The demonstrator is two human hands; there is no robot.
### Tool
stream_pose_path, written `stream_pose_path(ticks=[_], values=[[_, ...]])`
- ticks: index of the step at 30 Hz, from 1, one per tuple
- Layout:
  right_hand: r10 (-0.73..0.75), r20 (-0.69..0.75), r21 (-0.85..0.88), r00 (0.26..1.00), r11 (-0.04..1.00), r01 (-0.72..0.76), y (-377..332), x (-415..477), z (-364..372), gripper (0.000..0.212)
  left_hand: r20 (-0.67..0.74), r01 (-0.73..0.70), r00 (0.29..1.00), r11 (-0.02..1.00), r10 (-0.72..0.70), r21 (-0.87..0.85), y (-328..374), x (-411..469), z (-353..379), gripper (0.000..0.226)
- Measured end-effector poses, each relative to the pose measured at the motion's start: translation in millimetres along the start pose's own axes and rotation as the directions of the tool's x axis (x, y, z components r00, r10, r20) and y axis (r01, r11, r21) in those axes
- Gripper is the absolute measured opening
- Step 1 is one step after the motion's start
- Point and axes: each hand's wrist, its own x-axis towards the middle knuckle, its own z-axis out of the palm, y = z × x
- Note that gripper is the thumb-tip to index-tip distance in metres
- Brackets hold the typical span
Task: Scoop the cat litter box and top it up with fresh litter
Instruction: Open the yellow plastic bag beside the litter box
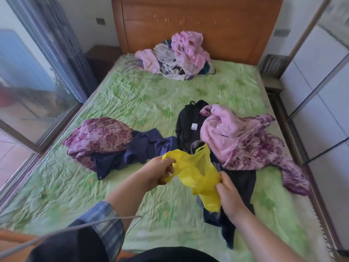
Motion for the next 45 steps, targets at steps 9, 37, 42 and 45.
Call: stream_pose_path(ticks=[9,37,42,45], values=[[0.005,0.135,0.047,0.991,0.999,-0.011,26.6,-8.9,-46.9,0.034,0.108,-0.028,0.993,0.816,-0.042,0.577,-49.5,-10.2,61.5,0.020],[0.238,0.749,-0.119,0.618,0.966,-0.228,21.0,-255.0,117.9,0.044,-0.659,0.036,0.752,0.999,0.000,0.041,-320.6,-358.8,-70.0,0.039],[0.271,0.857,-0.243,0.438,0.963,-0.120,32.6,-347.0,196.8,0.055,-0.657,-0.054,0.753,0.993,-0.031,-0.108,-394.3,-468.6,-67.8,0.024],[0.038,0.846,-0.324,0.531,0.829,0.457,47.8,-384.1,234.8,0.035,-0.691,-0.149,0.723,0.978,0.005,-0.149,-427.0,-518.4,-62.4,0.007]])
